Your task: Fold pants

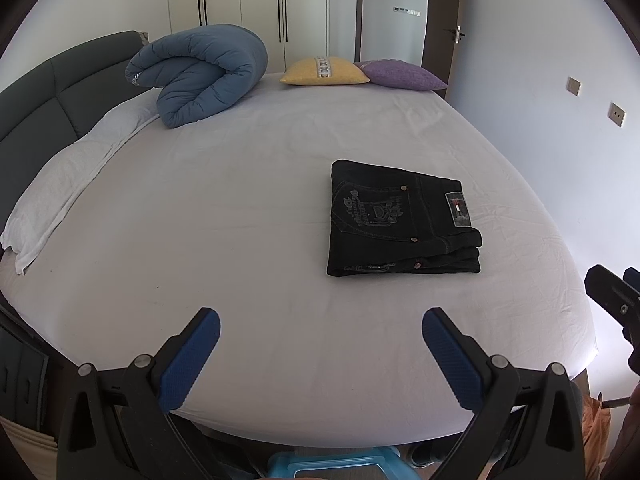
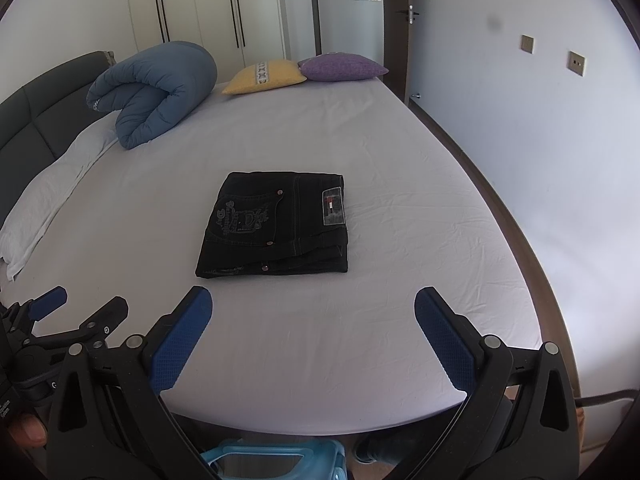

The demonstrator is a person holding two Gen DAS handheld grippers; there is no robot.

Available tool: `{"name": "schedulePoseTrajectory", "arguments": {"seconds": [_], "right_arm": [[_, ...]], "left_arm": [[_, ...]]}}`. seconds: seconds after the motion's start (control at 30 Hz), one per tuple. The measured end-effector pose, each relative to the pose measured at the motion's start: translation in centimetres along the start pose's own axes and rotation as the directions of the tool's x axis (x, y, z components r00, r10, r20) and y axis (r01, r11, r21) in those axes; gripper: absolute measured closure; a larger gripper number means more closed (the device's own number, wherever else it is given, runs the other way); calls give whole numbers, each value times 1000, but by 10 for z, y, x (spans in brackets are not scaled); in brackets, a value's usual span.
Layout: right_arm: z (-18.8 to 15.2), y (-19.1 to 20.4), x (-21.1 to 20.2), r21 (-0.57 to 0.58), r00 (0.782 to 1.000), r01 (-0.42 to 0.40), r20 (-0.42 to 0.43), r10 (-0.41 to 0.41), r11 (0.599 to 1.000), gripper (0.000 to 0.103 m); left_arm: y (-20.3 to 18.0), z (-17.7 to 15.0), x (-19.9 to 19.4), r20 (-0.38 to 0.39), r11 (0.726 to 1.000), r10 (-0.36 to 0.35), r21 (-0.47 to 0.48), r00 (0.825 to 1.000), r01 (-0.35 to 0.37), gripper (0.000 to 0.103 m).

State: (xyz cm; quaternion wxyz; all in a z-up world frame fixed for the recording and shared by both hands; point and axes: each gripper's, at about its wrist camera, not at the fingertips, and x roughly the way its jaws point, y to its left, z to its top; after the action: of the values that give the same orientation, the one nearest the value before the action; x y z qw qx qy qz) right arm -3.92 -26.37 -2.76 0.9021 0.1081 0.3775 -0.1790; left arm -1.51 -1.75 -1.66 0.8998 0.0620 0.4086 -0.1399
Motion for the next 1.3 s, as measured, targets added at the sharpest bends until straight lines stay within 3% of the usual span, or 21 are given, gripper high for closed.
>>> {"name": "schedulePoseTrajectory", "arguments": {"seconds": [1.3], "right_arm": [[-1, 2, 3, -10, 1000, -9, -16, 9, 1000, 0]], "left_arm": [[-2, 0, -1, -6, 1000, -1, 1, 1000, 1, 0]]}}
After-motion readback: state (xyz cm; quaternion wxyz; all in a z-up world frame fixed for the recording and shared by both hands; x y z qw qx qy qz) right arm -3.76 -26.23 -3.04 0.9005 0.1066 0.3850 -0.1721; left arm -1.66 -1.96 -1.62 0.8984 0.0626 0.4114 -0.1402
